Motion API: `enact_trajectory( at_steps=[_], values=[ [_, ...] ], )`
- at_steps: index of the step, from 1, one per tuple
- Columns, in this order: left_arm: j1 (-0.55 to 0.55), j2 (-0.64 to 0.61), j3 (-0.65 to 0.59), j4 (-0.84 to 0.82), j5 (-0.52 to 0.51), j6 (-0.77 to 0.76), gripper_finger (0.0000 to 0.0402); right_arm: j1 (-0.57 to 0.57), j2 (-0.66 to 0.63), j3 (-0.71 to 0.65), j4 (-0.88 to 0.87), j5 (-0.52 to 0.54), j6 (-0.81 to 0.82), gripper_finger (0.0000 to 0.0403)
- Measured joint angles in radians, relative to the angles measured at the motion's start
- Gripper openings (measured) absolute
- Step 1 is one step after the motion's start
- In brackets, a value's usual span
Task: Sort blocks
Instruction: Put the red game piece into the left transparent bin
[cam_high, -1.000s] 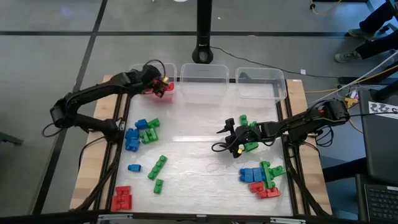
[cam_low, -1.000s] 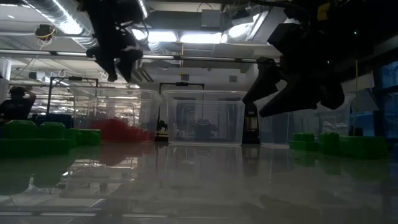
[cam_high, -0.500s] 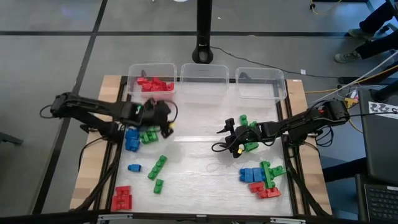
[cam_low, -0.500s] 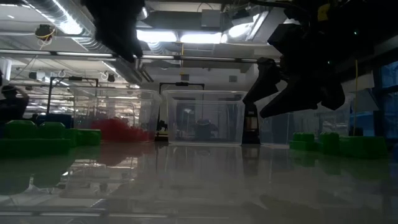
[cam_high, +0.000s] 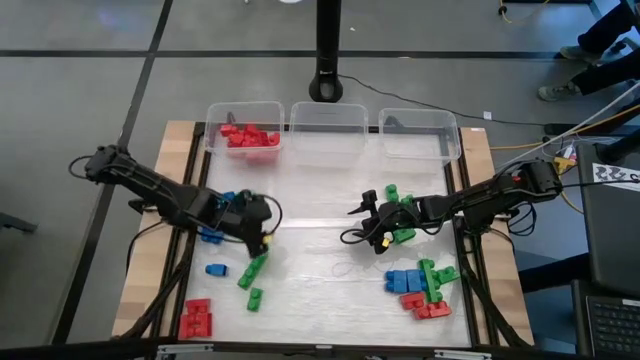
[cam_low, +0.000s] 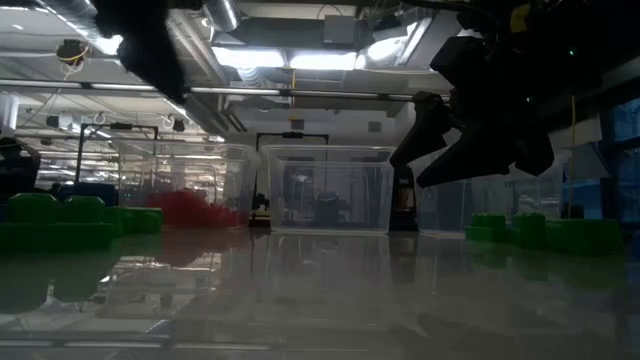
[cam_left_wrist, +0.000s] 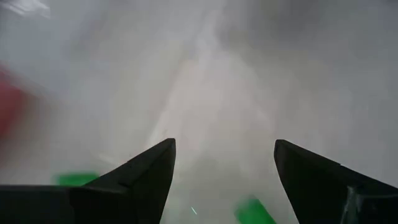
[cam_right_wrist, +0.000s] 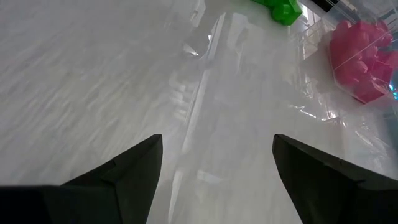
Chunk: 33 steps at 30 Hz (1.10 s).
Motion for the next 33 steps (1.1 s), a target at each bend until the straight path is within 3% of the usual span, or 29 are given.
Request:
enact_trajectory(
  at_steps=[4, 12, 25, 33],
  values=[
    [-0.083, 0.018, -0.014, -0.031, 0.147, -0.059, 0.0263, 0.0, 0.0, 0.0, -0.004, 0.0, 0.0, 0.0305],
    [-0.273, 0.073, -0.015, -0.166, 0.327, -0.286, 0.0263, 0.0, 0.0, 0.0, -0.004, -0.001, 0.0, 0.0305],
    [-0.557, 0.17, -0.015, -0.163, 0.407, -0.578, 0.0263, 0.0, 0.0, 0.0, -0.004, 0.0, 0.0, 0.0305],
    [-0.665, 0.237, -0.015, -0.114, 0.473, -0.717, 0.0263, 0.0, 0.0, 0.0, -0.004, 0.001, 0.0, 0.0305]
  ],
)
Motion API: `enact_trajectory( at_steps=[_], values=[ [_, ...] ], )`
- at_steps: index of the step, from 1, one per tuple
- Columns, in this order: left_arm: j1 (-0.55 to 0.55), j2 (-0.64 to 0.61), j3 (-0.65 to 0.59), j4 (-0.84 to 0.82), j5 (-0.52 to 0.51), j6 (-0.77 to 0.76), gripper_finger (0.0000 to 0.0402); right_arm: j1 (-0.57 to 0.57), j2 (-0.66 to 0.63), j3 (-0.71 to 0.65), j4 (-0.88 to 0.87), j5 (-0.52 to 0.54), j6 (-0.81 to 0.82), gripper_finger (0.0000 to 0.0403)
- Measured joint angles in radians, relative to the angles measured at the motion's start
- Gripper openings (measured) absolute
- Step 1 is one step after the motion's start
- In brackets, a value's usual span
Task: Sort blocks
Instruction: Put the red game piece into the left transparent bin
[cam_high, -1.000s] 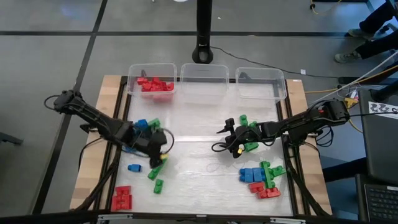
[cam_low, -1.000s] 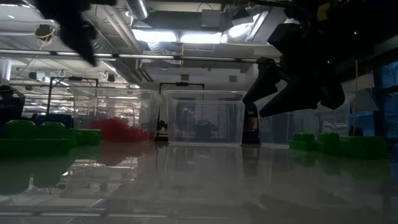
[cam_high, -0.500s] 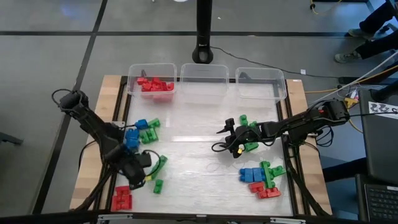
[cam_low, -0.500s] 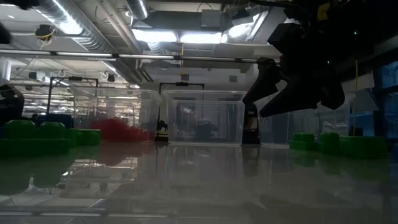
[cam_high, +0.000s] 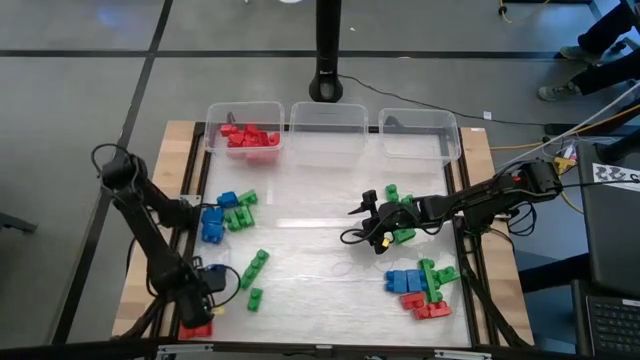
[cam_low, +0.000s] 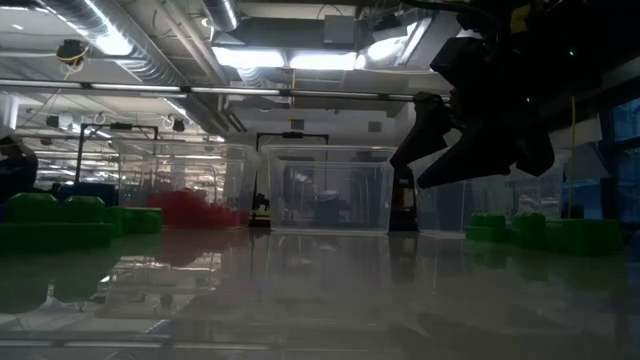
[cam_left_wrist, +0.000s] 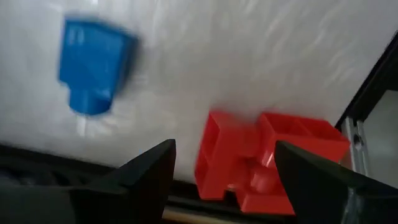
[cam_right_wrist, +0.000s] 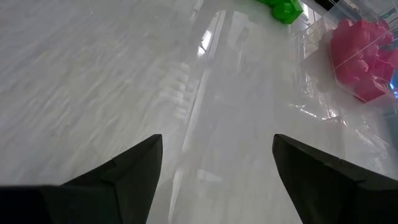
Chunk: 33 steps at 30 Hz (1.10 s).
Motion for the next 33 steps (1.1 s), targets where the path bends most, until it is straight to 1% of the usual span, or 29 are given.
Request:
enact_trajectory(
  at_steps=[5, 11, 28, 33],
  values=[
    [-0.058, 0.037, 0.0, 0.036, 0.02, -0.06, 0.0263, 0.0, 0.0, 0.0, 0.0, 0.0, 0.0, 0.0305],
    [-0.096, 0.089, 0.0, 0.038, 0.023, -0.059, 0.0263, 0.0, 0.0, 0.0, 0.0, 0.001, 0.0, 0.0305],
    [-0.098, 0.212, 0.0, 0.06, 0.022, 0.039, 0.0263, 0.0, 0.0, 0.0, 0.0, 0.001, 0.0, 0.0305],
    [-0.098, 0.24, 0.002, 0.053, 0.024, 0.04, 0.0263, 0.0, 0.0, 0.0, 0.0, 0.001, 0.0, 0.0305]
  ],
)
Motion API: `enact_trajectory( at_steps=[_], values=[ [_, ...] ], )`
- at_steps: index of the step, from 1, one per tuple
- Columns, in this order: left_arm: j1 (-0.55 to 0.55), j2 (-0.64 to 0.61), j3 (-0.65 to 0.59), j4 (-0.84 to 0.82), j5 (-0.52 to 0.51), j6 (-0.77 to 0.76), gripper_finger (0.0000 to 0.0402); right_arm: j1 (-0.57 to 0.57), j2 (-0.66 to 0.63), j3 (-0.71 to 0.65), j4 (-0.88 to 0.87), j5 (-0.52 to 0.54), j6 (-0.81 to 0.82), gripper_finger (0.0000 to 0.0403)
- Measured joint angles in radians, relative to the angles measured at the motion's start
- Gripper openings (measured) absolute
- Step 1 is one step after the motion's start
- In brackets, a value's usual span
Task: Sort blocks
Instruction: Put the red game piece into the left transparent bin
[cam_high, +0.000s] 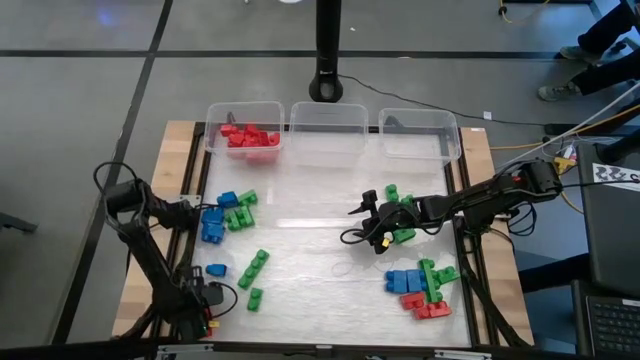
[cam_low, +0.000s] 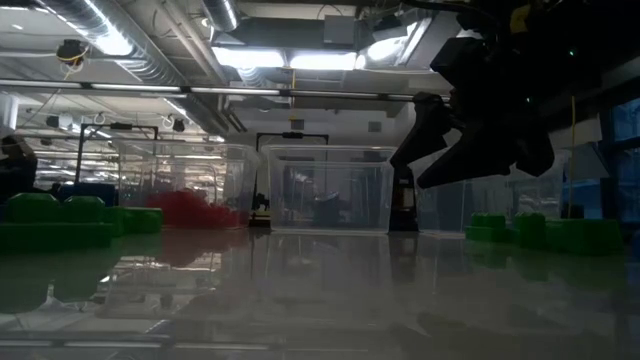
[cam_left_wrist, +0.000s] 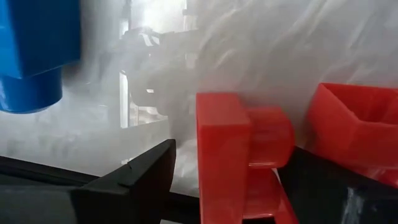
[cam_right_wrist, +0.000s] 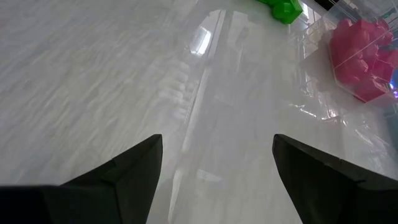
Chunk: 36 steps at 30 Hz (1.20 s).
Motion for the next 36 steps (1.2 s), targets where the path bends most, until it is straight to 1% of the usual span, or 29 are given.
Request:
enact_trajectory(
  at_steps=[3, 5, 11, 14, 22, 29, 32, 36],
  values=[
    [0.0, 0.006, 0.002, -0.005, -0.003, -0.005, 0.0258, 0.0, 0.0, 0.0, 0.0, 0.0, 0.0, 0.0305],
    [0.002, 0.006, 0.002, -0.008, -0.007, -0.008, 0.0245, 0.0, 0.0, 0.0, 0.0, 0.0, 0.0, 0.0305],
    [0.004, 0.008, 0.0, -0.02, -0.013, -0.008, 0.0181, 0.0, 0.0, 0.0, 0.0, 0.0, 0.0, 0.0305],
    [0.008, 0.007, 0.001, -0.023, -0.013, -0.01, 0.0157, 0.0, 0.0, 0.0, 0.0, 0.0, 0.0, 0.0305],
    [0.057, -0.046, -0.002, -0.038, -0.033, -0.012, 0.0161, 0.0, 0.0, 0.0, 0.0, 0.0, 0.0, 0.0305],
    [0.141, -0.16, -0.001, -0.032, -0.062, -0.013, 0.0157, 0.0, 0.0, 0.0, 0.0, 0.0, 0.0, 0.0305],
    [0.185, -0.229, -0.001, -0.03, -0.119, -0.015, 0.0157, 0.0, 0.0, 0.0, 0.0, 0.0, 0.0, 0.0305],
    [0.264, -0.331, 0.001, -0.038, -0.239, 0.008, 0.0159, 0.0, 0.0, 0.0, 0.0, 0.0, 0.0, 0.0305]
  ],
)
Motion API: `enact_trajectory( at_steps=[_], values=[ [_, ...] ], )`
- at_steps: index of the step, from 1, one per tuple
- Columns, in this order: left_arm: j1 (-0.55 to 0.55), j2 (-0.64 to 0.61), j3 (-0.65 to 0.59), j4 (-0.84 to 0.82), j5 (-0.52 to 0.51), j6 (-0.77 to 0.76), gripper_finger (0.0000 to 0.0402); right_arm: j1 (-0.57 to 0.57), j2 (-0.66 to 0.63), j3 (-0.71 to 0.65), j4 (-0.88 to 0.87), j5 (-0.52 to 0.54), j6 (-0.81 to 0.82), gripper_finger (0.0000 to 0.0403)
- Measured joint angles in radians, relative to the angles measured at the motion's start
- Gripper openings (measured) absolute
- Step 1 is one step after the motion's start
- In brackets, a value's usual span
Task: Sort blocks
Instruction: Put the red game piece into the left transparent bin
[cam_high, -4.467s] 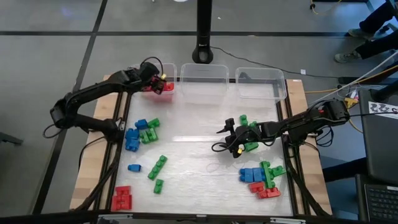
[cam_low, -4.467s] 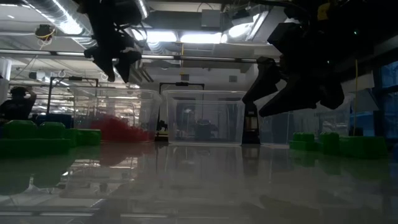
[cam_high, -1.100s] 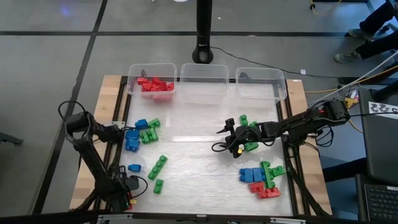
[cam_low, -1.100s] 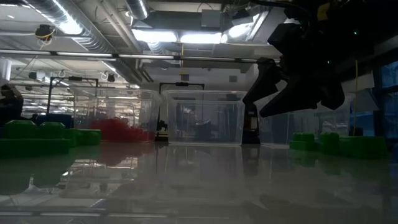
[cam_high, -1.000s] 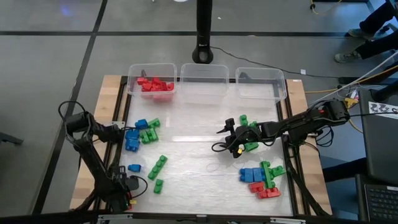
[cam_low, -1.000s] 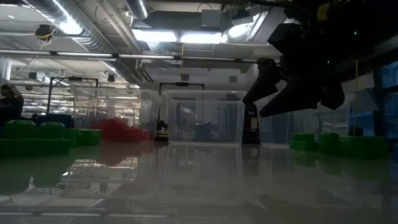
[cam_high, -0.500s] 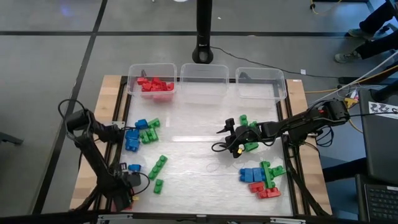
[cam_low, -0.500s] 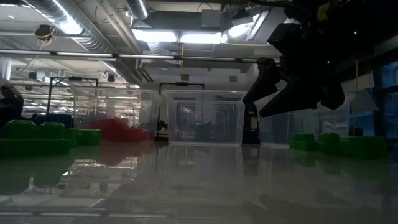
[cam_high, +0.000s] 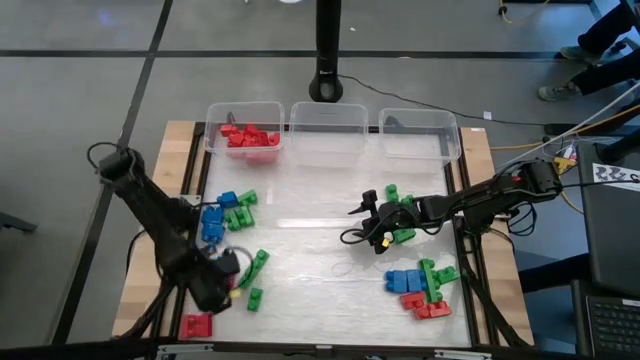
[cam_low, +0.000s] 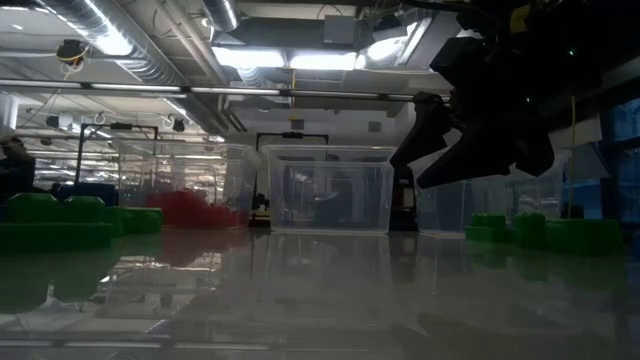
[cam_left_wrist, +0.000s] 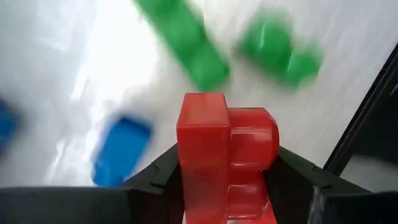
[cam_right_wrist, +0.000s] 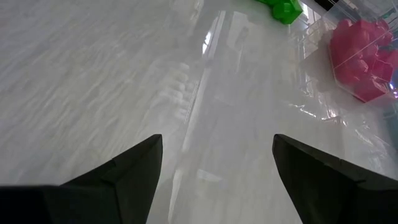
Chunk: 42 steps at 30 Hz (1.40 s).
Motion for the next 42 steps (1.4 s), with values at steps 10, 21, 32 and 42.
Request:
enact_trajectory(
  at_steps=[10, 21, 32, 42],
  values=[
    [0.271, -0.231, 0.0, -0.004, -0.373, 0.316, 0.0163, -0.001, 0.0, 0.0, 0.0, 0.028, -0.01, 0.0305],
    [0.7, -0.32, 0.001, 0.02, -0.512, 0.738, 0.0163, -0.001, 0.0, 0.0, 0.013, 0.116, -0.06, 0.0305],
    [1.216, -0.321, -0.005, 0.209, -0.537, 1.134, 0.0163, -0.001, 0.0, 0.0, 0.02, 0.227, -0.125, 0.0305],
    [1.542, -0.28, -0.006, 0.355, -0.419, 1.274, 0.0224, -0.002, 0.0, 0.0, 0.021, 0.263, -0.18, 0.0305]
  ],
)
